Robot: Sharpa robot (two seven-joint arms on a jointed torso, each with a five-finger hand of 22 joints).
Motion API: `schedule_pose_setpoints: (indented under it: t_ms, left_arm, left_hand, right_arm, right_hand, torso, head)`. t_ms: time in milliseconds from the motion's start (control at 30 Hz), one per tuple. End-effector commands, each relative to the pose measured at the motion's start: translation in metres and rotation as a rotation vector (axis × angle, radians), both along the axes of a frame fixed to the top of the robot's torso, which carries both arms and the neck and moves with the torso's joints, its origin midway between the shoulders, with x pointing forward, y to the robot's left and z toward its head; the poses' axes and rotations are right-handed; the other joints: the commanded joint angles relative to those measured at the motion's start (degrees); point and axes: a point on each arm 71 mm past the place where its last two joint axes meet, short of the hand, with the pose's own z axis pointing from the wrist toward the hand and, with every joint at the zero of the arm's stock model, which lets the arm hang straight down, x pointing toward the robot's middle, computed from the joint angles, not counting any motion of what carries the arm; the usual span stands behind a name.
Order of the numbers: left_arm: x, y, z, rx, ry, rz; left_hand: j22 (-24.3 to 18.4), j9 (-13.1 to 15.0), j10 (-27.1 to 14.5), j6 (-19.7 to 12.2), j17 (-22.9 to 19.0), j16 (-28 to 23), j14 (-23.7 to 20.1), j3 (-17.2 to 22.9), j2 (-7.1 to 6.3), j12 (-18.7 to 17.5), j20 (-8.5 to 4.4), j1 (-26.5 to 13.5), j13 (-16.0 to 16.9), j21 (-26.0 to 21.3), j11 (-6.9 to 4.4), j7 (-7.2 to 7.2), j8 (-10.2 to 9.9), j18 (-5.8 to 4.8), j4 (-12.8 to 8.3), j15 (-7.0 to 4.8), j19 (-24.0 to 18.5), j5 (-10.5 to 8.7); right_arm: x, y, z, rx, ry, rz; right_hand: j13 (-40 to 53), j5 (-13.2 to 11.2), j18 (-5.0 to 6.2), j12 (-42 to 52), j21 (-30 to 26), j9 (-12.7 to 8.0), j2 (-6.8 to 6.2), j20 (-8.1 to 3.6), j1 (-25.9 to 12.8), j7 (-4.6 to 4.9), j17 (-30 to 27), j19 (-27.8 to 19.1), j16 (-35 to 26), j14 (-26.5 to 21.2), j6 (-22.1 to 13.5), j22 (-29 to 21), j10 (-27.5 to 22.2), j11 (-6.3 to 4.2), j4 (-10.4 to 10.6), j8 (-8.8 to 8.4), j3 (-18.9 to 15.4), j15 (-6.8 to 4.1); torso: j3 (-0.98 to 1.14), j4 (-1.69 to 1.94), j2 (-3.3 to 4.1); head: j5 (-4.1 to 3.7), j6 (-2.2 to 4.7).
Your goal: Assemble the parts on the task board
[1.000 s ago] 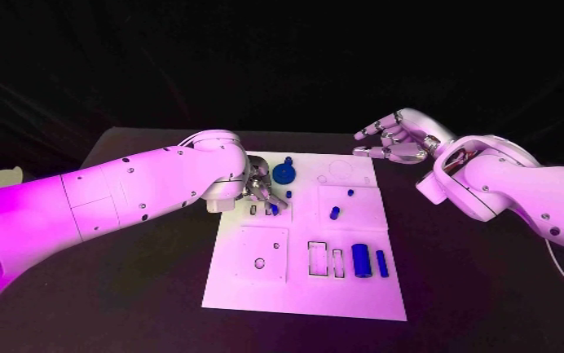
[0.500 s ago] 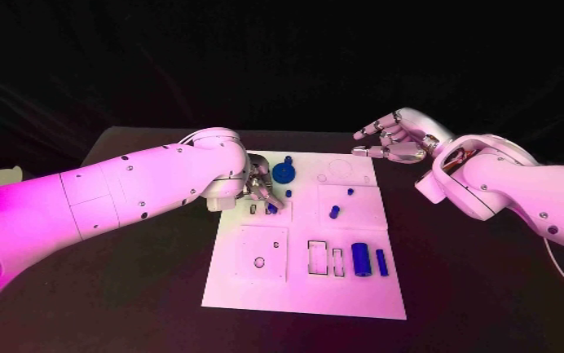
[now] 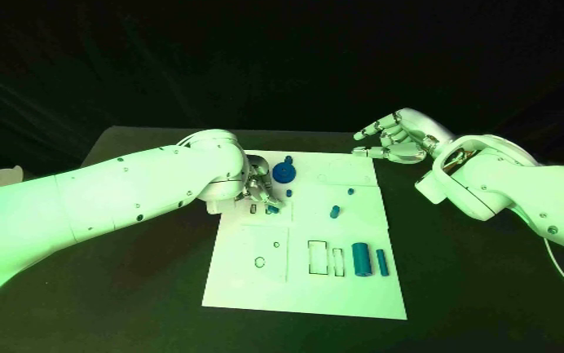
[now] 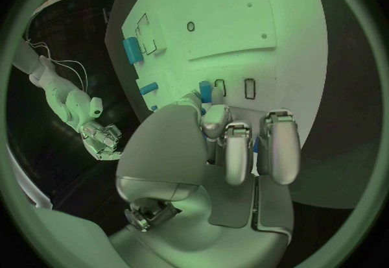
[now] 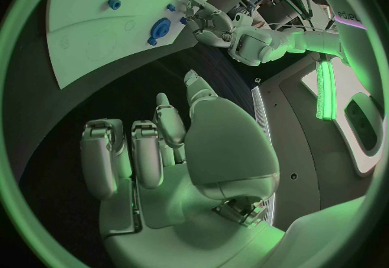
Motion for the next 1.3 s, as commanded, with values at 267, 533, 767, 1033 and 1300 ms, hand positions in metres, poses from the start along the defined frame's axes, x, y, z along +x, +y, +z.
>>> schedule_pose_setpoints:
  t_ms: [267,533,767,1033,1300]
  left_arm:
    - [-0.007,0.012,0.011,-0.102,-0.101,0.092]
    - [-0.011,0.019,0.009,-0.085,-0.123,0.095]
    - [-0.013,0.019,0.0,-0.058,-0.115,0.082]
    - [-0.016,0.015,-0.01,-0.04,-0.097,0.064]
    - [-0.017,0.014,-0.013,-0.015,-0.082,0.044]
  left_hand:
    - [3.93,1.36,0.77,0.79,15.07,0.18,6.04,16.24,-2.28,0.07,0.21,-3.92,-0.39,-0.02,0.02,-0.42,0.69,-0.8,-10.32,0.17,2.12,-0.21]
    - [4.35,1.95,1.08,0.86,15.07,0.18,6.04,18.92,-3.27,0.33,0.19,-5.43,-0.12,0.17,0.03,-0.48,0.93,-0.89,-11.22,0.09,2.29,-0.33]
    - [4.51,2.08,1.26,0.9,15.07,0.18,6.04,19.47,-3.45,0.57,0.18,-5.71,0.15,0.26,0.01,-0.5,0.98,-0.92,-11.51,0.08,2.35,-0.35]
    - [4.65,2.19,1.41,0.94,15.07,0.18,6.04,19.9,-3.54,0.8,0.17,-5.95,0.39,0.33,0.0,-0.5,1.03,-0.95,-11.74,0.06,2.41,-0.37]
    - [4.77,2.27,1.4,0.95,15.07,0.18,6.04,20.16,-3.68,0.74,0.16,-6.14,0.31,0.39,-0.01,-0.51,1.07,-0.97,-11.93,0.05,2.46,-0.41]
  right_arm:
    - [0.0,0.0,-0.001,-0.013,0.006,0.014]
    - [0.0,-0.001,-0.002,-0.014,0.006,0.011]
    - [0.0,-0.002,-0.002,-0.014,0.006,0.011]
    - [0.0,-0.001,-0.002,-0.014,0.006,0.012]
    - [0.0,-0.002,-0.002,-0.015,0.007,0.012]
  right_hand:
    - [0.49,0.32,0.28,-0.18,-0.17,0.05,0.36,0.1,0.33,-0.17,11.87,2.51,-0.12,5.18,0.39,8.67,-0.34,-0.04,-0.12,-0.02,-0.15,-0.07]
    - [0.4,0.34,0.29,-0.31,-0.2,0.05,0.33,0.09,0.34,-0.17,11.78,2.48,-0.18,5.16,0.39,8.62,-0.4,-0.04,-0.13,-0.03,-0.2,-0.07]
    - [0.4,0.34,0.29,-0.31,-0.2,0.05,0.33,0.09,0.34,-0.17,11.78,2.48,-0.18,5.16,0.39,8.62,-0.4,-0.04,-0.13,-0.03,-0.2,-0.07]
    - [0.4,0.34,0.29,-0.31,-0.2,0.05,0.33,0.09,0.34,-0.17,11.78,2.48,-0.18,5.16,0.39,8.62,-0.4,-0.04,-0.13,-0.03,-0.2,-0.07]
    - [0.4,0.34,0.29,-0.31,-0.2,0.05,0.33,0.09,0.34,-0.17,11.78,2.48,-0.18,5.16,0.39,8.62,-0.4,-0.04,-0.13,-0.03,-0.2,-0.07]
  torso:
    - [0.06,0.15,-0.03]
    - [0.0,0.11,-0.04]
    - [-0.07,0.04,0.0]
    - [-0.04,-0.01,0.05]
    - [0.02,0.07,-0.01]
  head:
    - [0.14,0.13]
    - [0.33,0.04]
    - [0.35,-0.14]
    - [0.3,-0.44]
    - [0.25,-0.56]
